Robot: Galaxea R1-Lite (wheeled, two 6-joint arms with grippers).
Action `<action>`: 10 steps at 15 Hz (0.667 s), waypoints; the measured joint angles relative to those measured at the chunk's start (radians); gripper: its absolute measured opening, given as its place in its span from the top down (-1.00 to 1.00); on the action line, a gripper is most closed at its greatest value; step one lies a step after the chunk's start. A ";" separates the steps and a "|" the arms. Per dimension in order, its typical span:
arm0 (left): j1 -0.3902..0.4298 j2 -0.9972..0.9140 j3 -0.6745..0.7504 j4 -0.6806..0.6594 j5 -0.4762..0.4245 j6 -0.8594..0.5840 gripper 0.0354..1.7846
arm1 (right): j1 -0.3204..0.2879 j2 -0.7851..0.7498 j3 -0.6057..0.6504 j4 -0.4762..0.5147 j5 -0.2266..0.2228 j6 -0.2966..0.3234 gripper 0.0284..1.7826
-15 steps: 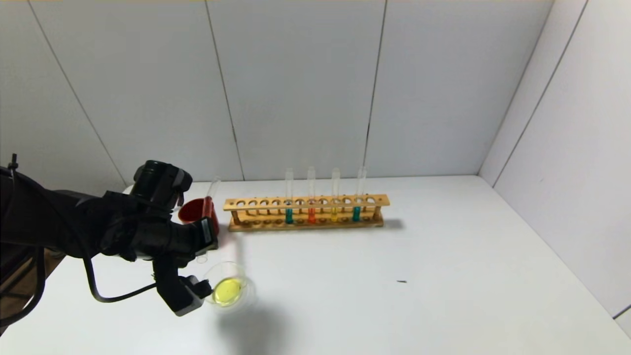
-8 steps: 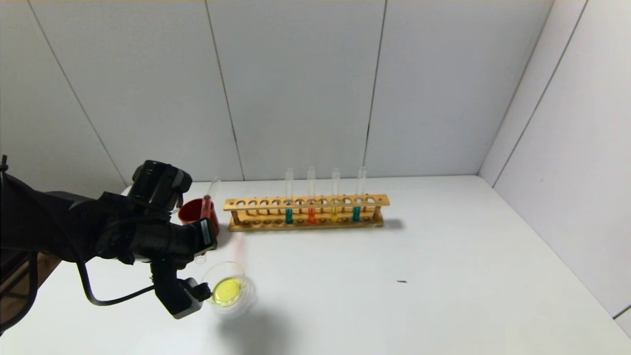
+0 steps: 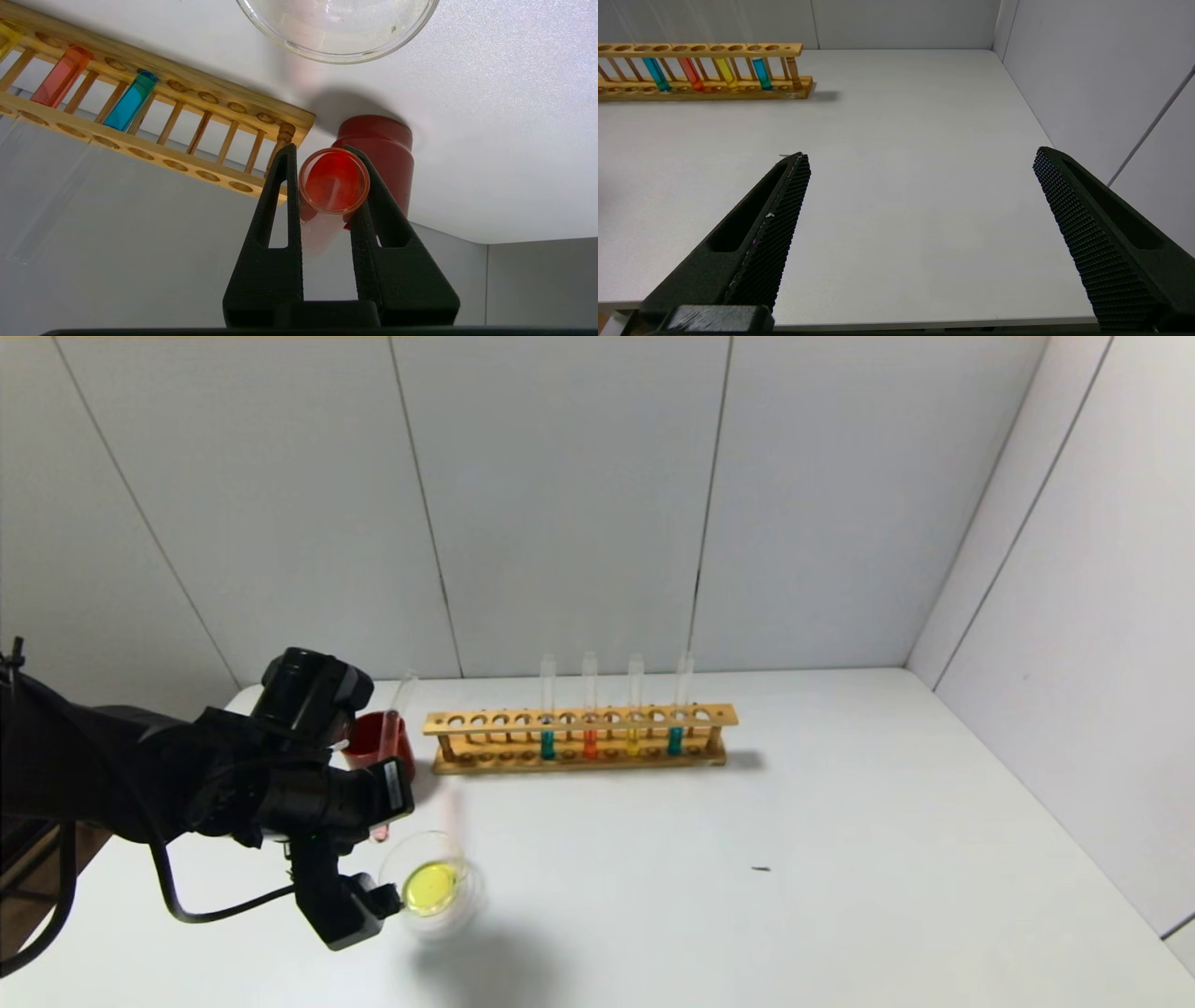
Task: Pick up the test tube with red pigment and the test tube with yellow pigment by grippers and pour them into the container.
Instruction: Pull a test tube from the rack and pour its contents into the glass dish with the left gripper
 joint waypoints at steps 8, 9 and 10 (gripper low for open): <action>-0.024 -0.003 0.026 -0.014 0.041 -0.003 0.65 | 0.000 0.000 0.000 0.000 0.000 0.000 -0.96; -0.026 -0.004 0.030 -0.025 0.046 -0.003 0.65 | 0.000 0.000 0.000 0.000 0.000 0.000 -0.96; -0.027 -0.006 0.039 -0.033 0.048 -0.003 0.65 | 0.000 0.000 0.000 0.000 0.000 0.000 -0.96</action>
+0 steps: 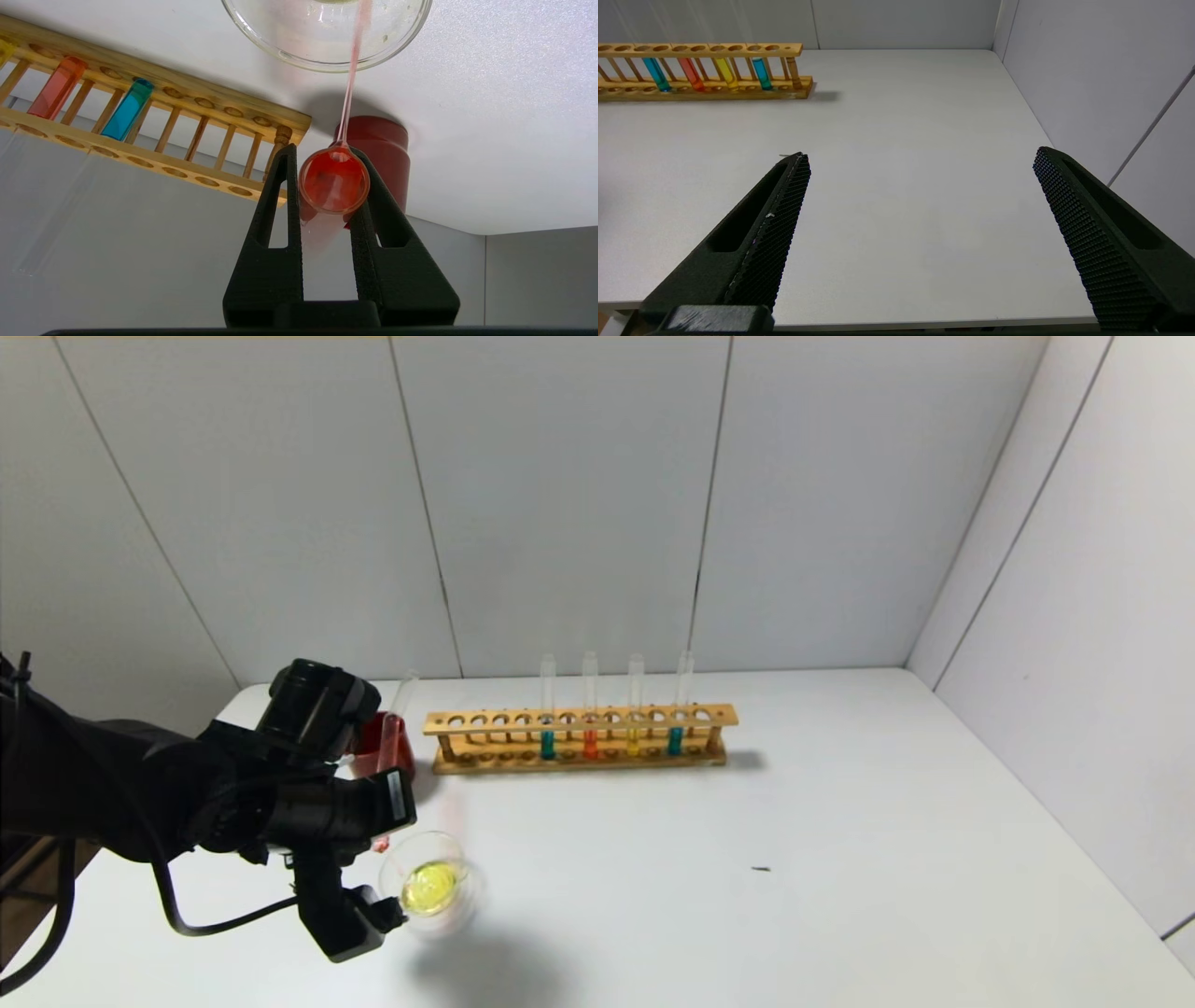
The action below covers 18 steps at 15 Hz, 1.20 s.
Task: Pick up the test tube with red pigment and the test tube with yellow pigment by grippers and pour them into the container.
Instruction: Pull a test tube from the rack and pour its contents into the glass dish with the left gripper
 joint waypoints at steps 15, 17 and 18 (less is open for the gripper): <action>-0.027 -0.005 0.048 -0.053 0.056 -0.010 0.65 | 0.000 0.000 0.000 0.000 0.000 0.000 -0.96; -0.045 0.009 0.049 -0.115 0.074 -0.008 0.65 | 0.000 0.000 0.000 0.000 0.000 0.000 -0.96; -0.052 0.014 0.050 -0.139 0.086 -0.007 0.65 | 0.000 0.000 0.000 0.000 0.000 0.000 -0.96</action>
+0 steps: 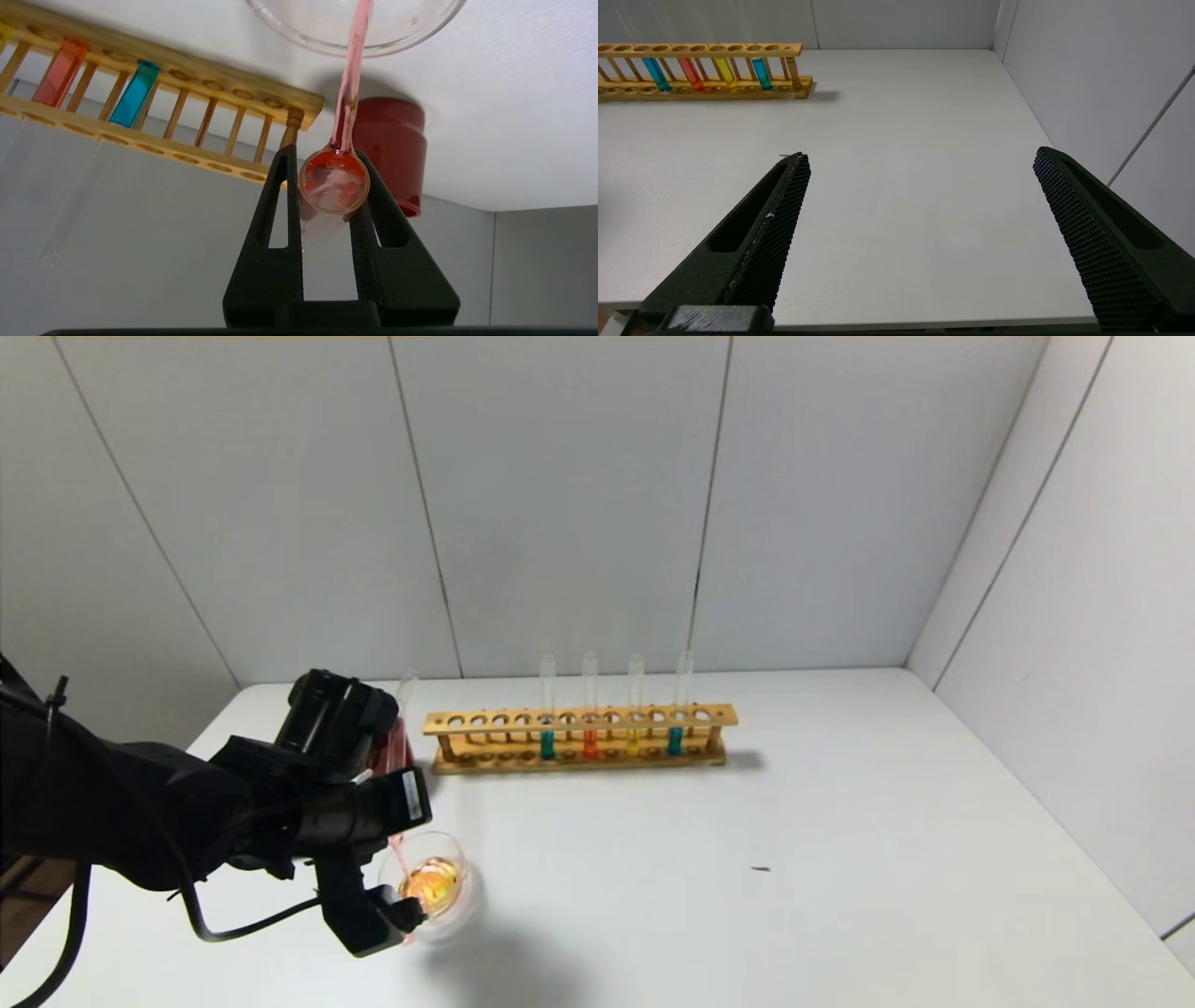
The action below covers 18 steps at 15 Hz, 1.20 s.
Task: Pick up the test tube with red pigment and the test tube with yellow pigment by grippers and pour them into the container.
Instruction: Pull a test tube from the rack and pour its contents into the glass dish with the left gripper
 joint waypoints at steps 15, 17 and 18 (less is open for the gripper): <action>-0.034 0.001 0.031 -0.013 0.081 0.006 0.65 | 0.000 0.000 0.000 0.000 0.000 0.000 -0.96; -0.044 -0.003 0.029 -0.013 0.097 0.009 0.65 | 0.000 0.000 0.000 0.000 0.000 0.000 -0.96; -0.054 -0.008 0.029 -0.013 0.126 0.011 0.65 | 0.000 0.000 0.000 0.000 0.000 0.000 -0.96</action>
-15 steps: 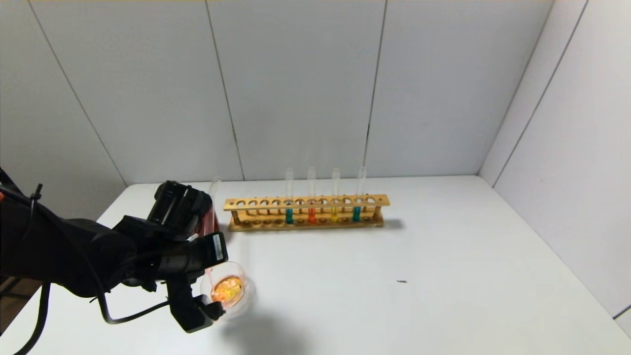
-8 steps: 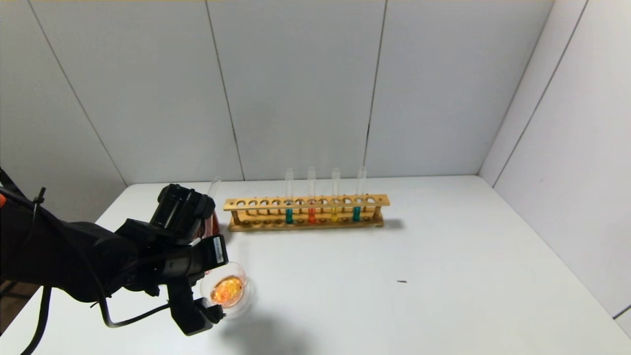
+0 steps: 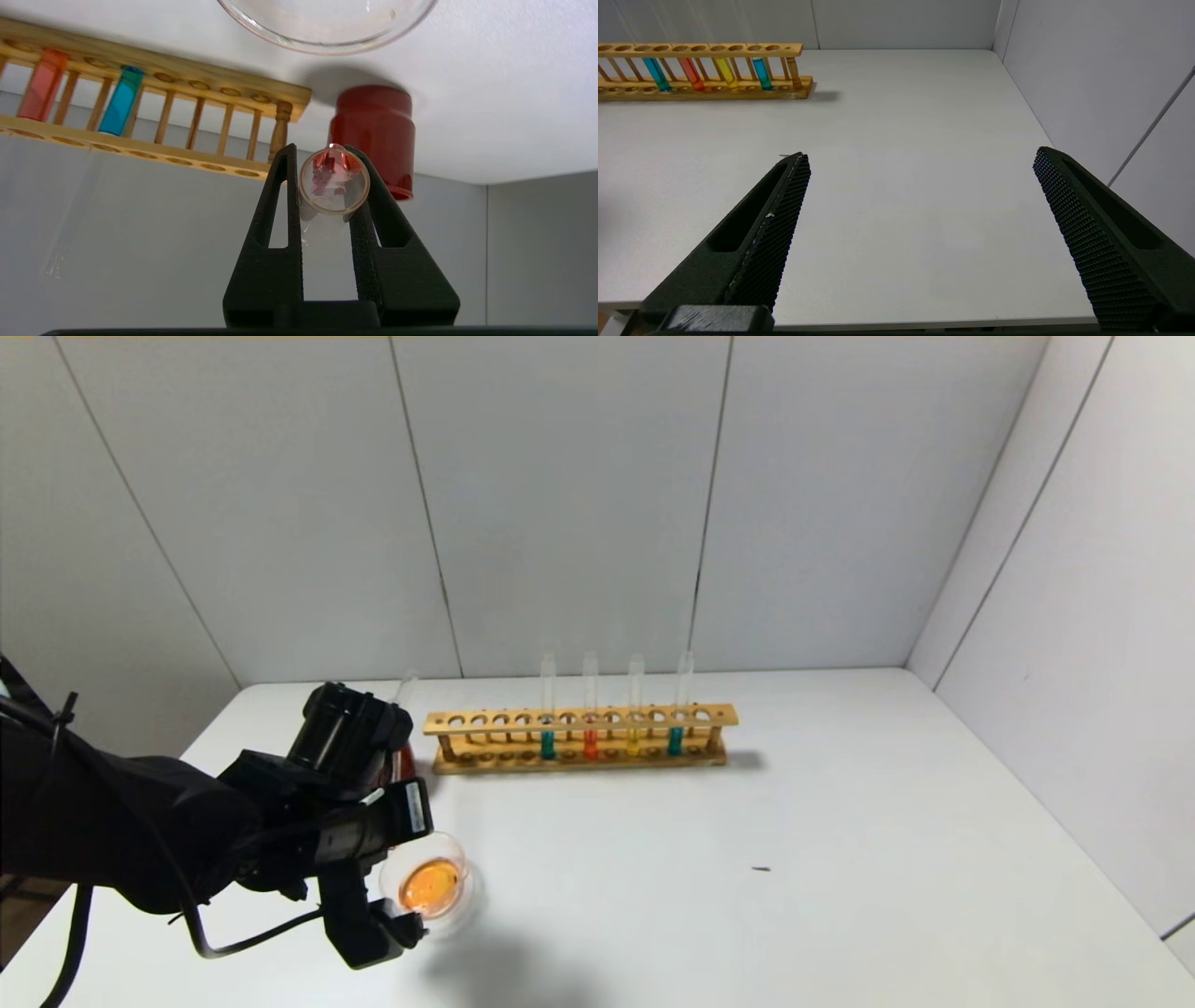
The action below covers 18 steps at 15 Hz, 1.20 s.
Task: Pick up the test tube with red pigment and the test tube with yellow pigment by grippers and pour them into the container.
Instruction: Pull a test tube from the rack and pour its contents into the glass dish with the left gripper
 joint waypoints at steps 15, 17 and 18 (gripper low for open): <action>-0.028 -0.073 0.034 -0.054 0.080 0.048 0.65 | 0.000 0.000 0.000 0.000 0.000 0.000 -0.96; -0.027 -0.076 0.031 -0.054 0.076 0.041 0.65 | 0.000 0.000 0.000 0.000 0.000 0.000 -0.96; -0.027 -0.081 0.026 -0.054 0.073 0.034 0.65 | 0.000 0.000 0.000 0.000 0.000 0.000 -0.96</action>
